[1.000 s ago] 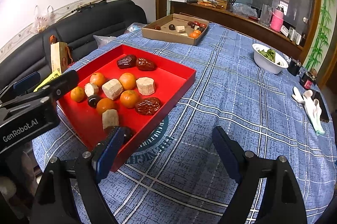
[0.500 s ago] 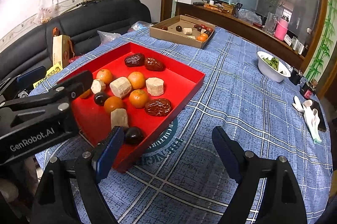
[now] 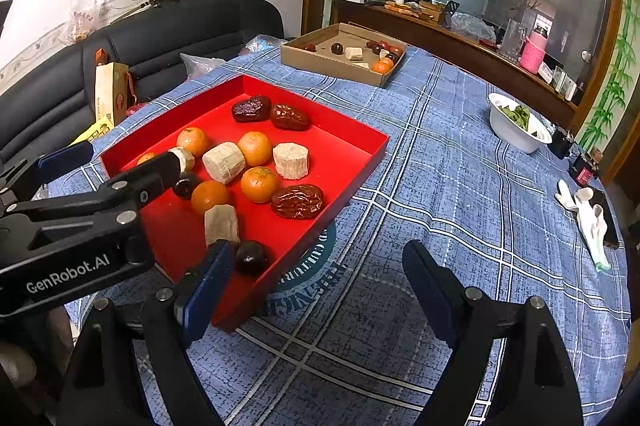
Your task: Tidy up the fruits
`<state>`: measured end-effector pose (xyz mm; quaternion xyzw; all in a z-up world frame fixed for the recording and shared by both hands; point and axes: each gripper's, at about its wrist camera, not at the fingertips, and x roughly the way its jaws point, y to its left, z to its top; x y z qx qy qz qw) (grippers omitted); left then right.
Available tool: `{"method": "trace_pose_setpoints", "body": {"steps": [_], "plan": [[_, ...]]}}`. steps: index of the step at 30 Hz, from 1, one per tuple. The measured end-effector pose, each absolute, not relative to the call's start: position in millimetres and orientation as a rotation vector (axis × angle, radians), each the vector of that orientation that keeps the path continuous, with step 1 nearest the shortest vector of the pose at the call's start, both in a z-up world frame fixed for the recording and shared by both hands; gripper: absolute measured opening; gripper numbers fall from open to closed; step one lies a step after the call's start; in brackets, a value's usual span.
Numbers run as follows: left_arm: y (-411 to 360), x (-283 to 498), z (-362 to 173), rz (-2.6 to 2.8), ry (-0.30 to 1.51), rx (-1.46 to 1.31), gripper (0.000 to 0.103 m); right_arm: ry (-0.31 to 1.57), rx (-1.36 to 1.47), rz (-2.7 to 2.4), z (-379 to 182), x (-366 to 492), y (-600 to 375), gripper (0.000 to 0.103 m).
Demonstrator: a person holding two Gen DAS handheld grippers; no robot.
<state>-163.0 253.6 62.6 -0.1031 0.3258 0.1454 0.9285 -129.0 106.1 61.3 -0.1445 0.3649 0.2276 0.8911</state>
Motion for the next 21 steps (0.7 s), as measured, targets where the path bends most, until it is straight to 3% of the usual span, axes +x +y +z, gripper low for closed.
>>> {"method": "trace_pose_setpoints", "body": {"steps": [21], "plan": [[250.9,-166.9,66.3,0.319,0.636,-0.195,0.102,0.762,-0.288,0.464,58.9,-128.3,101.2,0.085]]}}
